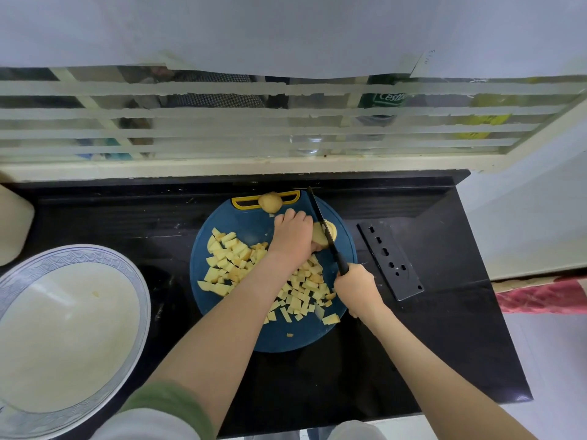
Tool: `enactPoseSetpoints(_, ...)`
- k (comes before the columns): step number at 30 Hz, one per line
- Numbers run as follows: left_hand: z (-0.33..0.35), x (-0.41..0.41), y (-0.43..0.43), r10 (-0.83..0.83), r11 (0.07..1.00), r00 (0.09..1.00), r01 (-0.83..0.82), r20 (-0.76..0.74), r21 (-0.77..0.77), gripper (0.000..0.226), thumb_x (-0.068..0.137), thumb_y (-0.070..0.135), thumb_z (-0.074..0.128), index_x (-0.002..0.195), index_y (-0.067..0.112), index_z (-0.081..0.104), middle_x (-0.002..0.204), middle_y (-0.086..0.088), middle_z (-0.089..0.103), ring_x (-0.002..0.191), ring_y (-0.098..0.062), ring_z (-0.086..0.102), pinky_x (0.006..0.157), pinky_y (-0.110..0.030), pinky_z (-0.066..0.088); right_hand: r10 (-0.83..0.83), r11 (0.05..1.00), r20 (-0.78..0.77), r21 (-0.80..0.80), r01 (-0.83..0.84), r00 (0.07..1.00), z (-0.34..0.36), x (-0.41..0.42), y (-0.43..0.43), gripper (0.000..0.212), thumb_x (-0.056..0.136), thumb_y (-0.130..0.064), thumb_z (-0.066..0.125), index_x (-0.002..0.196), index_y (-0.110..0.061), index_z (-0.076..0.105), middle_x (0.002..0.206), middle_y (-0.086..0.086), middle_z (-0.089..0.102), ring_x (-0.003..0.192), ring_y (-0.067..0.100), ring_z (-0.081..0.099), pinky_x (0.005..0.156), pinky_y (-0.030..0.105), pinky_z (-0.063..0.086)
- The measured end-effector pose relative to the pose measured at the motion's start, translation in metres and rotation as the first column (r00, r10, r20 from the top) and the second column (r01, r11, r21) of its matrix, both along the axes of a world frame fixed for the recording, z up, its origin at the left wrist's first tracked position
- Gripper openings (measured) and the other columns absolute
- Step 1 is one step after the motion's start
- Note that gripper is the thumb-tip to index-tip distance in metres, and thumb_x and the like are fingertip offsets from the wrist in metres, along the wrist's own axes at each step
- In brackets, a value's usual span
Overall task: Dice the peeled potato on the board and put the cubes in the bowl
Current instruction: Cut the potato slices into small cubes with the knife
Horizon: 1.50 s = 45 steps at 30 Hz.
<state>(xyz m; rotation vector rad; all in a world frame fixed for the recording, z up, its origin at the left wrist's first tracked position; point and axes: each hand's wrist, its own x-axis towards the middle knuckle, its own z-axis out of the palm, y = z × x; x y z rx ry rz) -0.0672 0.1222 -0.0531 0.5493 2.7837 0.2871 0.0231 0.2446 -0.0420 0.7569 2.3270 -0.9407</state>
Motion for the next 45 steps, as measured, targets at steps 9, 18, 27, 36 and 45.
enactPoseSetpoints(9, 0.003, 0.000, 0.001, 0.009, 1.000, 1.000, -0.009, 0.025, -0.022, 0.050, 0.084, 0.045, 0.064, 0.121, 0.013, 0.052, 0.122, -0.001, 0.052, 0.118, -0.023, 0.039, 0.095, -0.036, 0.027, -0.196, 0.963, -0.005, -0.189, 0.192, 0.981, 0.003, 0.007, -0.004, 0.022, 0.096, -0.015, 0.043, 0.076, -0.015, 0.052, 0.067, 0.003, 0.047, 0.054, 0.016, 0.042, 0.048, 0.026, 0.033)
enactPoseSetpoints(18, 0.003, 0.003, 0.004, -0.010, 0.996, 1.000, 0.009, -0.011, -0.088, 0.053, 0.086, 0.046, 0.061, 0.125, 0.012, 0.050, 0.125, -0.003, 0.051, 0.118, -0.023, 0.039, 0.094, -0.037, 0.027, -0.166, 0.971, -0.084, -0.190, 0.148, 0.982, 0.022, 0.012, -0.002, 0.025, 0.096, -0.012, 0.043, 0.072, -0.013, 0.049, 0.065, 0.003, 0.045, 0.049, 0.014, 0.037, 0.044, 0.025, 0.030)
enactPoseSetpoints(27, 0.002, 0.003, 0.005, -0.022, 0.997, 0.998, 0.018, -0.050, -0.080, 0.055, 0.087, 0.046, 0.060, 0.126, 0.009, 0.050, 0.125, -0.005, 0.051, 0.119, -0.023, 0.037, 0.096, -0.037, 0.027, -0.114, 0.983, -0.070, -0.151, 0.103, 0.991, 0.016, 0.012, -0.002, 0.020, 0.099, -0.018, 0.045, 0.082, -0.016, 0.055, 0.067, 0.002, 0.049, 0.053, 0.014, 0.043, 0.047, 0.026, 0.037)
enactPoseSetpoints(36, -0.001, 0.002, 0.003, -0.042, 0.997, 0.997, 0.037, -0.069, -0.068, 0.055, 0.088, 0.048, 0.058, 0.125, 0.008, 0.051, 0.124, -0.005, 0.051, 0.119, -0.023, 0.038, 0.096, -0.035, 0.026, -0.065, 0.994, -0.040, -0.095, 0.061, 0.997, 0.010, 0.008, 0.001, 0.023, 0.099, -0.015, 0.045, 0.076, -0.014, 0.050, 0.068, 0.003, 0.049, 0.055, 0.013, 0.044, 0.049, 0.025, 0.038)
enactPoseSetpoints(45, -0.002, -0.001, 0.000, -0.066, 0.996, 0.996, 0.062, -0.058, -0.061, 0.052, 0.089, 0.050, 0.055, 0.123, 0.011, 0.050, 0.123, -0.002, 0.051, 0.117, -0.021, 0.038, 0.094, -0.034, 0.026, -0.035, 0.999, 0.036, -0.025, 0.036, 0.999, -0.003, -0.011, -0.004, 0.027, 0.097, -0.009, 0.043, 0.071, -0.015, 0.044, 0.070, 0.003, 0.049, 0.057, 0.013, 0.047, 0.045, 0.020, 0.036)
